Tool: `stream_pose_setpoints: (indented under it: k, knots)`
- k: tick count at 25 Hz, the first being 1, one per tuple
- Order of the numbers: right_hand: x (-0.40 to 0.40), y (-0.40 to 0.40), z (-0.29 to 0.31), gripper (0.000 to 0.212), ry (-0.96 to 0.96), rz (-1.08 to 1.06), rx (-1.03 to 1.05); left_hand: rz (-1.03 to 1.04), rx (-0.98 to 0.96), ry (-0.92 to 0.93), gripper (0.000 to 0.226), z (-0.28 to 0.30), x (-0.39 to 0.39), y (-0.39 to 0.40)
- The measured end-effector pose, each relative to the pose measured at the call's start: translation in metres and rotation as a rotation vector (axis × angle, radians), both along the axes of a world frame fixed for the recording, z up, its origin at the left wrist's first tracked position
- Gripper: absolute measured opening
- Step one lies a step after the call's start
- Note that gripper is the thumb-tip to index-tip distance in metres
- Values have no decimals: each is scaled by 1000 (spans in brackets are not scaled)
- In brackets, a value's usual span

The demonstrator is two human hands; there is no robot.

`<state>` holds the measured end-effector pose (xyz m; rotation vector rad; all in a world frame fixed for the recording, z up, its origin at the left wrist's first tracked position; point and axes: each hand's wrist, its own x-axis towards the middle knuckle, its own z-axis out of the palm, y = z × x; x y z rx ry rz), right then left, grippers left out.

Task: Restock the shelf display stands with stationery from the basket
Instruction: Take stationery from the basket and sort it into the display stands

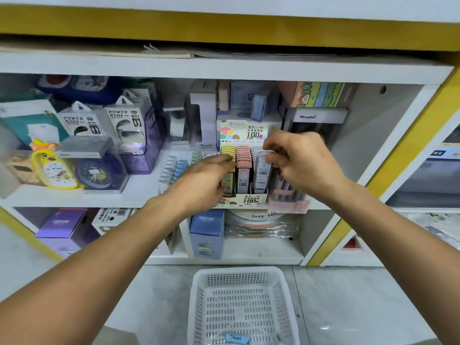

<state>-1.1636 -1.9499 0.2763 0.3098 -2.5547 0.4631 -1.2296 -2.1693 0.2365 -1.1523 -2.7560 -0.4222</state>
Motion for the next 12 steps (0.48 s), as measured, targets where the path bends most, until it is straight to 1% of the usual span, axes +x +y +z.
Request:
stream_pose_setpoints:
  k: [4,6,9,12]
  knots:
    - [2,-2,-5,6,-59,-16,90,-3,-28,-13,69,0,0,-1]
    - [4,-8,-8,2,-96,-6,181,-1,-45,-15,69,0,0,0]
    - [5,-13,-13,10,-126,-64,417,-1,-81,-21,67,4,2,2]
    - [13,-17,-9,18,-78,-63,444,-29,-23,38,60,11,14,2]
